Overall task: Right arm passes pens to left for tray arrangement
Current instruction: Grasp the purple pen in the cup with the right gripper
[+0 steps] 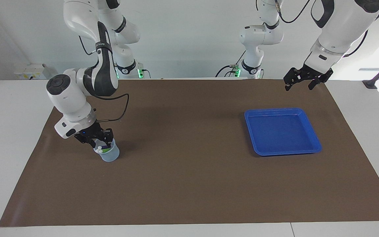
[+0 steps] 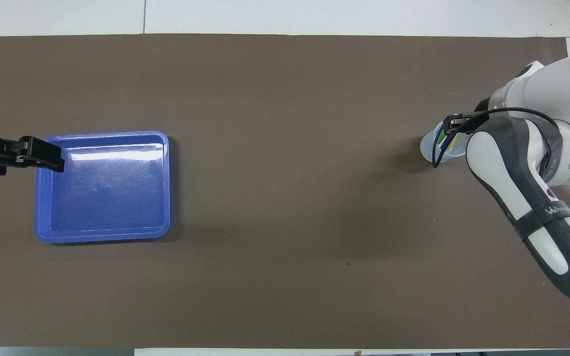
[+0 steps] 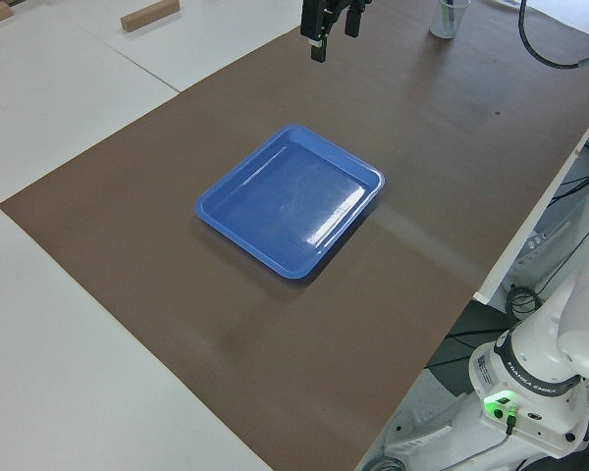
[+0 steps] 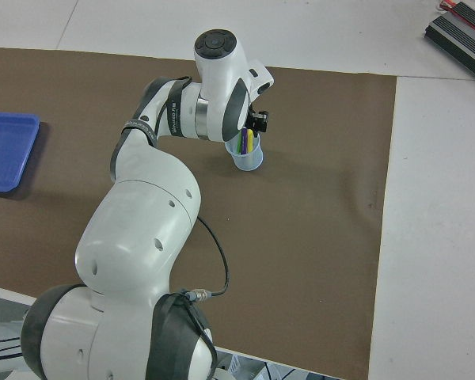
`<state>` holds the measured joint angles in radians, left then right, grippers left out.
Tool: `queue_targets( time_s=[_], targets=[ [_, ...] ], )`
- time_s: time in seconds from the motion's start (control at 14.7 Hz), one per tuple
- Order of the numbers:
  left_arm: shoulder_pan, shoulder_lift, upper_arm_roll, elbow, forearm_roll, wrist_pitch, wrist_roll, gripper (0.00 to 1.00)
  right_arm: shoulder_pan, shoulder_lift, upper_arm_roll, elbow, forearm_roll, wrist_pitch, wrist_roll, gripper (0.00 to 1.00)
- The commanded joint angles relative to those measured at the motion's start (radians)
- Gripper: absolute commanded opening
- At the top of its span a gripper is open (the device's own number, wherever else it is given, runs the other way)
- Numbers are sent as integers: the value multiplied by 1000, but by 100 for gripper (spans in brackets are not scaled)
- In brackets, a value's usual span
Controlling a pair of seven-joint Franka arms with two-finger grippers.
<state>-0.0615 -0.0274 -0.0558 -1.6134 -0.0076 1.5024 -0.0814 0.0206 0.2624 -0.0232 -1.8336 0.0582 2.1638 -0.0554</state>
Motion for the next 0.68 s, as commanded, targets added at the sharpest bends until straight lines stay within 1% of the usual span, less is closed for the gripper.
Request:
queue_targets(
  time_s=[0.0, 0.14, 0.41, 0.61],
  targets=[
    [-9, -31, 4, -31, 9, -5, -14, 100, -14, -23, 6, -29, 14, 21, -35, 43],
    [-8, -31, 4, -31, 9, -4, -14, 100, -14, -23, 6, -29, 14, 24, -43, 41],
    [-8, -31, 4, -31, 9, -2, -14, 100, -16, -23, 6, -30, 14, 27, -43, 42],
    [-4, -31, 4, -31, 6, -1, -14, 100, -27, -22, 6, -33, 14, 59, -44, 42]
  ],
)
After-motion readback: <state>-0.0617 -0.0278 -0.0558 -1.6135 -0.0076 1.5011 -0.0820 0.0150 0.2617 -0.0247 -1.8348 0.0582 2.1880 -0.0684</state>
